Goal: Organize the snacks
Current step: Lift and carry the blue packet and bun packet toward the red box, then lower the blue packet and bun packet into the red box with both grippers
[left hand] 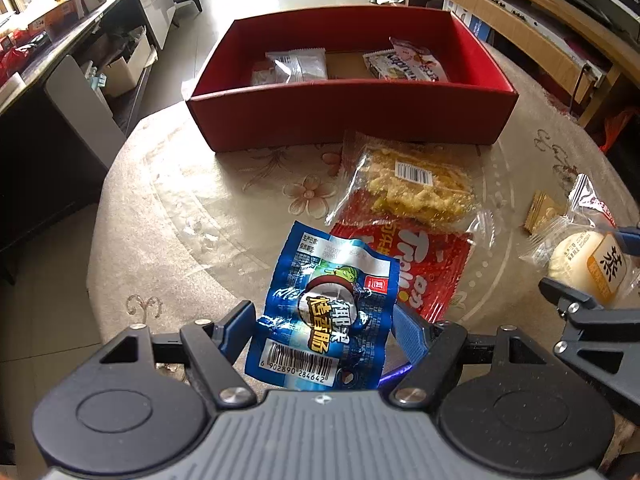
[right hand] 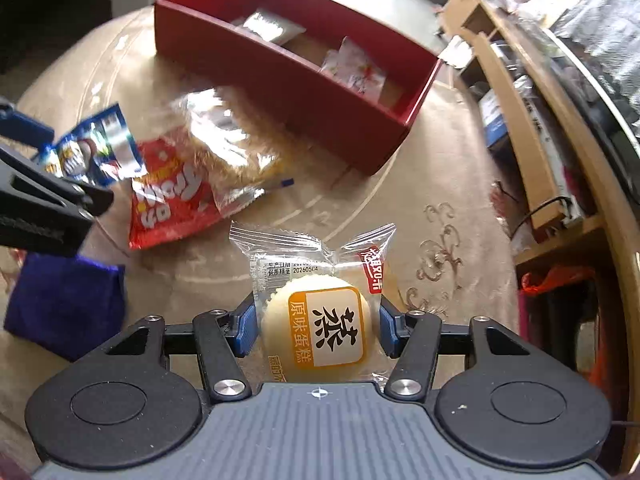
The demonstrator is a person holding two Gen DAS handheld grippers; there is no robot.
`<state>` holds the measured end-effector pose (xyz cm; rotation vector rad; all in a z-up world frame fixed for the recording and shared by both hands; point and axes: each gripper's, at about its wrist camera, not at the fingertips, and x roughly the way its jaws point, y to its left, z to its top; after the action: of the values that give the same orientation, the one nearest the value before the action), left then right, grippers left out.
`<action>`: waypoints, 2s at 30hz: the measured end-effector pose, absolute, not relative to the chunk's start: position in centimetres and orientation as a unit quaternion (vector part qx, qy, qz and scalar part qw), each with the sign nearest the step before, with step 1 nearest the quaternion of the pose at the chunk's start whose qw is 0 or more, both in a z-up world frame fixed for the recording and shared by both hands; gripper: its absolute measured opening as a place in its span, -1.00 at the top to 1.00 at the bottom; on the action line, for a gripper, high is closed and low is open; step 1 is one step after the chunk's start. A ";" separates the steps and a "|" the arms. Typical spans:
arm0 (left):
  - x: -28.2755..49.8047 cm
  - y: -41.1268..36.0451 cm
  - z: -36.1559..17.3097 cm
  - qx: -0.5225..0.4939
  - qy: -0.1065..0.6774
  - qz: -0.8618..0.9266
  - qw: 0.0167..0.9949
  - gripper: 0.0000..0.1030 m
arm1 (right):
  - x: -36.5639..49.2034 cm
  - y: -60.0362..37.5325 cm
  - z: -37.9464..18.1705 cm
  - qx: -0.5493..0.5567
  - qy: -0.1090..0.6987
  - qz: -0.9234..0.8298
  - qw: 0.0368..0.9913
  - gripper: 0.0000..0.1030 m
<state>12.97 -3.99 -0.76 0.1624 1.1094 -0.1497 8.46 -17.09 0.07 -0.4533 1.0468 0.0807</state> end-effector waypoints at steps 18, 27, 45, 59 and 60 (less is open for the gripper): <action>14.4 -3.9 1.5 0.070 0.489 -0.047 0.868 -0.37 | 10.2 -17.5 2.7 -0.146 0.454 0.020 0.879 -0.25; 15.9 -4.0 3.0 0.057 0.474 -0.041 0.878 -0.37 | 11.6 -18.0 4.3 -0.110 0.436 0.020 0.893 -0.25; 19.5 -5.0 4.4 0.046 0.457 -0.033 0.888 -0.37 | 14.7 -18.2 5.8 -0.088 0.406 0.016 0.910 -0.25; 22.4 -5.9 4.5 0.044 0.451 -0.026 0.891 -0.37 | 17.2 -18.8 6.2 -0.075 0.397 0.015 0.915 -0.25; 22.6 -6.0 4.6 0.043 0.450 -0.026 0.891 -0.37 | 17.3 -18.8 6.2 -0.074 0.397 0.015 0.915 -0.25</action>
<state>22.55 -5.95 4.57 0.0887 0.9347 -0.0542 17.31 -18.85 6.22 -0.1516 0.8164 0.0303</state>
